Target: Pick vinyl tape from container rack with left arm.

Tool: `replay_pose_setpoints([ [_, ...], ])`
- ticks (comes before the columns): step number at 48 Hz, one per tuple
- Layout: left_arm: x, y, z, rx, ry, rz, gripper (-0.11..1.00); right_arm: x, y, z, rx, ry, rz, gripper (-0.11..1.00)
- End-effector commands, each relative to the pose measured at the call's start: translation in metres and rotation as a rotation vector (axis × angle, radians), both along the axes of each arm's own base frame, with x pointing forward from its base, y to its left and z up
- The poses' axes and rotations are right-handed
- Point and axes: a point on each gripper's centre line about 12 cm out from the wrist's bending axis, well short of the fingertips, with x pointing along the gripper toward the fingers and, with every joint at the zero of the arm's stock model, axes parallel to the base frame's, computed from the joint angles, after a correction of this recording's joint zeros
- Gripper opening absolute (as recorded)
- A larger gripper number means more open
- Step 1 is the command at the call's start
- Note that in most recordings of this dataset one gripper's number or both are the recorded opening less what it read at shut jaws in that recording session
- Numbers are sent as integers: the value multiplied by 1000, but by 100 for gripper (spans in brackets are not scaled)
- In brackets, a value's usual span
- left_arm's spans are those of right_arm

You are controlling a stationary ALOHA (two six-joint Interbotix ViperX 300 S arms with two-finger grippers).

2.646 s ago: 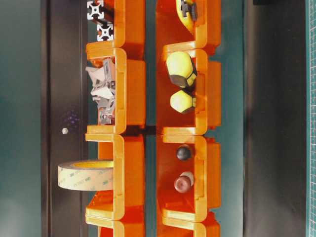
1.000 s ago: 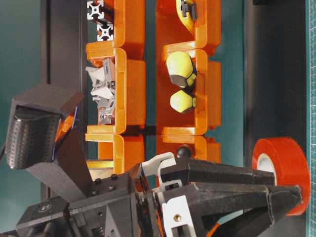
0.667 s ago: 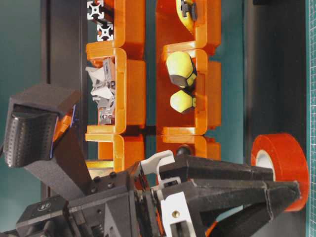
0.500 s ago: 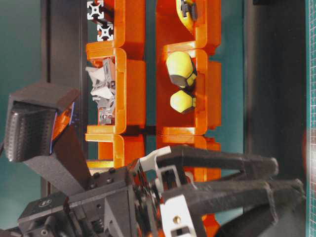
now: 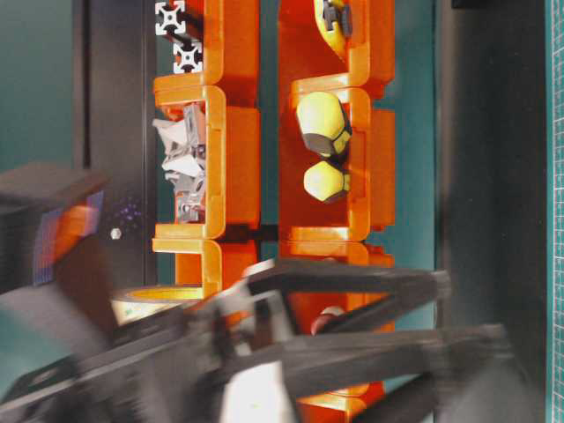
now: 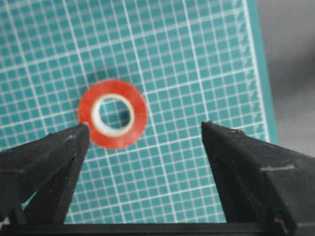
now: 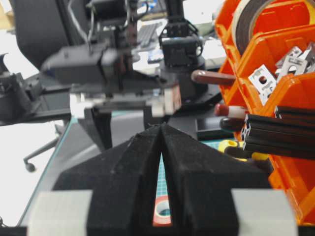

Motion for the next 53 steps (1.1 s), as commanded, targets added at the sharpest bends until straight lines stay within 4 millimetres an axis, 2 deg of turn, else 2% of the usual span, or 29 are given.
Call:
replay_pose_setpoints([
  [1, -12, -1, 42, -36, -120, 4, 87, 1, 0, 14, 3, -34, 1, 1],
  [7, -31, -4, 75, -74, -233, -7, 87, 0, 0, 15, 3, -38, 1, 1],
  [12, -55, -2, 105, -99, -336, -22, 86, 0, 1, 16, 3, -41, 3, 1],
  [21, -100, 6, 133, -140, -465, -30, 85, 0, 1, 16, 3, -41, 3, 1],
  [34, -158, 24, 156, -206, -750, -30, 85, 0, 1, 16, 1, -41, 3, 1],
  [45, -204, 39, 156, -244, -956, -24, 85, 0, 0, 15, 0, -38, 1, 1],
  [48, -212, 43, 154, -246, -1010, -19, 85, 0, 1, 15, 0, -38, 3, 1],
  [53, -214, 46, 148, -247, -1062, -7, 85, 0, 1, 15, -2, -41, 3, 1],
])
